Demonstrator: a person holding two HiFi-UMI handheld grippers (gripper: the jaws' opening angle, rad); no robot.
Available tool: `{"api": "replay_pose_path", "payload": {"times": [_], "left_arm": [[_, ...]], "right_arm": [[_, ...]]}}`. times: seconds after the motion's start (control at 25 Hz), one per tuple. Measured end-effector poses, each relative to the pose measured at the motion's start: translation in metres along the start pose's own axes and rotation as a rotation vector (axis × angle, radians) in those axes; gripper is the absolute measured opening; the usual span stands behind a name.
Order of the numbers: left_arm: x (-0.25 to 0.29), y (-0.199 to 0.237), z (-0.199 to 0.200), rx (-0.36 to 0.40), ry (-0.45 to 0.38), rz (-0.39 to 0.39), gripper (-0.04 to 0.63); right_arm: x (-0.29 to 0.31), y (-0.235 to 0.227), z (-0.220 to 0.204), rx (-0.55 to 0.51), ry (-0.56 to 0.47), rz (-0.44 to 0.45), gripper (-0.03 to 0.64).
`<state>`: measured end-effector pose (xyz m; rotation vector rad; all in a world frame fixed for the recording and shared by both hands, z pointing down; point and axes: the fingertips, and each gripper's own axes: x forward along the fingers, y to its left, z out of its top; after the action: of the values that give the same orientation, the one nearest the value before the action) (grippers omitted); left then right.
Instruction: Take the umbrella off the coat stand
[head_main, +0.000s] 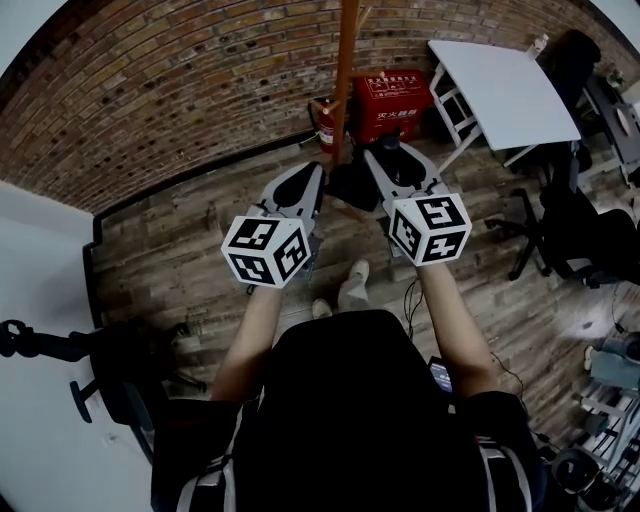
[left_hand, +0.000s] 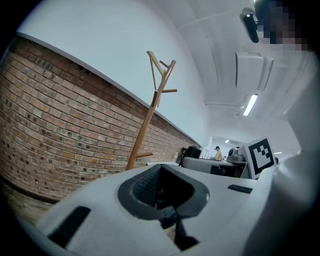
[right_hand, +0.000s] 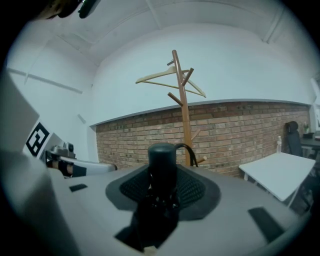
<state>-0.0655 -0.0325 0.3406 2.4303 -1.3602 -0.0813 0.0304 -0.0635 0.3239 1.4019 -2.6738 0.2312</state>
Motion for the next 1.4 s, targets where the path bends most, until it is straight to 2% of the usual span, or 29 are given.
{"api": "replay_pose_path", "payload": {"times": [0.28, 0.6, 1.04, 1.4], "left_arm": [[-0.032, -0.012, 0.011, 0.02, -0.047, -0.034, 0.018], [-0.041, -0.02, 0.02, 0.035, -0.075, -0.046, 0.018], [-0.026, -0.044, 0.032, 0.038, -0.103, -0.022, 0.018], [-0.017, -0.069, 0.022, 0.038, -0.102, 0.003, 0.018]], "right_arm": [[-0.017, 0.026, 0.008, -0.019, -0.027, -0.007, 0.169], [-0.026, 0.041, 0.025, -0.019, -0.078, 0.006, 0.169], [-0.042, 0.028, 0.034, -0.043, -0.072, 0.059, 0.169], [-0.063, 0.01, 0.034, -0.051, -0.068, 0.086, 0.169]]}}
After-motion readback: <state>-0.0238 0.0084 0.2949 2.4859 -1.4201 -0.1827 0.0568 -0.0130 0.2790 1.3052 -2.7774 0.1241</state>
